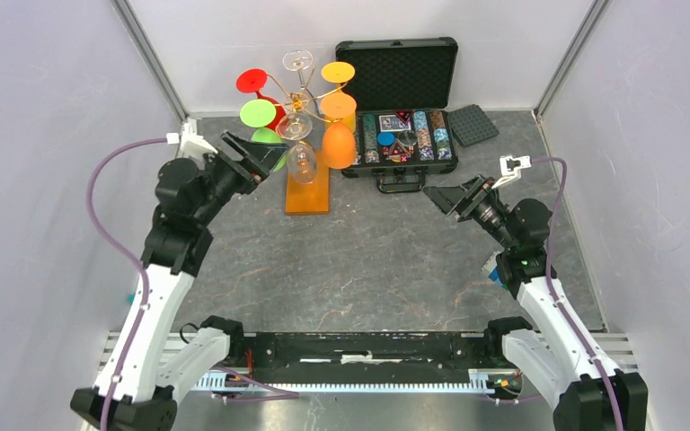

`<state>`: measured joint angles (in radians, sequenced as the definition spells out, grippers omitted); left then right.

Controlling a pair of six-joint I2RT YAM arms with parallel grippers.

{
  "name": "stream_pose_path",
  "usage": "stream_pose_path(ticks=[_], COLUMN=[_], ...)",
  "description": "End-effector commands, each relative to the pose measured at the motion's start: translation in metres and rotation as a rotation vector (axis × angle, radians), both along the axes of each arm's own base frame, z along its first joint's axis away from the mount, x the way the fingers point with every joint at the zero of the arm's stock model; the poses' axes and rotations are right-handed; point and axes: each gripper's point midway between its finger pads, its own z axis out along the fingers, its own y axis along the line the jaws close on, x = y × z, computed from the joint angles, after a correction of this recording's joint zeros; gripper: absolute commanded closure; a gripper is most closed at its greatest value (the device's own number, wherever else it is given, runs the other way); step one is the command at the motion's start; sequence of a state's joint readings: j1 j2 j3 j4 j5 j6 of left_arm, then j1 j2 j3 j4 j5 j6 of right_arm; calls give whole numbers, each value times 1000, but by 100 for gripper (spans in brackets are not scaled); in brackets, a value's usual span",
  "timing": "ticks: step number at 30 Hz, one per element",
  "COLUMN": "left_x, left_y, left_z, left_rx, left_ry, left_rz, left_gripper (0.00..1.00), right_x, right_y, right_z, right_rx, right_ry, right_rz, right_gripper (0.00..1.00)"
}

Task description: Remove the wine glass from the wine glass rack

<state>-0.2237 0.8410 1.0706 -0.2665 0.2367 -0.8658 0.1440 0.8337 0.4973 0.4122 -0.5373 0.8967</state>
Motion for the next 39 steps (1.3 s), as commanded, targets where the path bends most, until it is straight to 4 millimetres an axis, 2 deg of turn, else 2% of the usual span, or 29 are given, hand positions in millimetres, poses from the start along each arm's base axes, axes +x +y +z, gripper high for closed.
stream_pose_path(ticks=[1, 5, 9, 12, 15, 17, 24, 31, 36, 39], left_x=[24, 37, 47, 50, 54, 58, 73, 78, 81, 80], left_y=[-5, -5, -4, -8, -8, -6, -9, -9, -6, -7], left_z=[3, -2, -5, -1, -3, -4, -2, -2, 1, 7], left_rx=[-229, -279, -289, -291, -291, -296, -313, -333, -362, -375], left_ry=[61, 79, 90, 85, 92, 98, 110, 122, 119, 104], left_rz=[36, 61, 76, 61, 67, 81, 89, 100, 117, 112], left_gripper=[20, 39, 49, 50, 43, 42, 53, 59, 72, 75], right_x=[-6, -7, -7, -7, -6, -5, -5, -5, -5, -4], right_y=[0, -1, -1, -1, -1, -2, -2, -3, -5, -6], right_z=[20, 21, 20, 19, 17, 14, 10, 6, 5, 6], right_rx=[41, 45, 43, 42, 41, 41, 37, 35, 33, 33], right_ry=[-76, -81, -80, -77, -73, -67, -56, -48, -48, -51], right_rz=[-6, -11, -9, -10, -13, -17, -20, -27, -40, -50], right_gripper=[22, 23, 23, 23, 23, 23, 24, 24, 24, 24])
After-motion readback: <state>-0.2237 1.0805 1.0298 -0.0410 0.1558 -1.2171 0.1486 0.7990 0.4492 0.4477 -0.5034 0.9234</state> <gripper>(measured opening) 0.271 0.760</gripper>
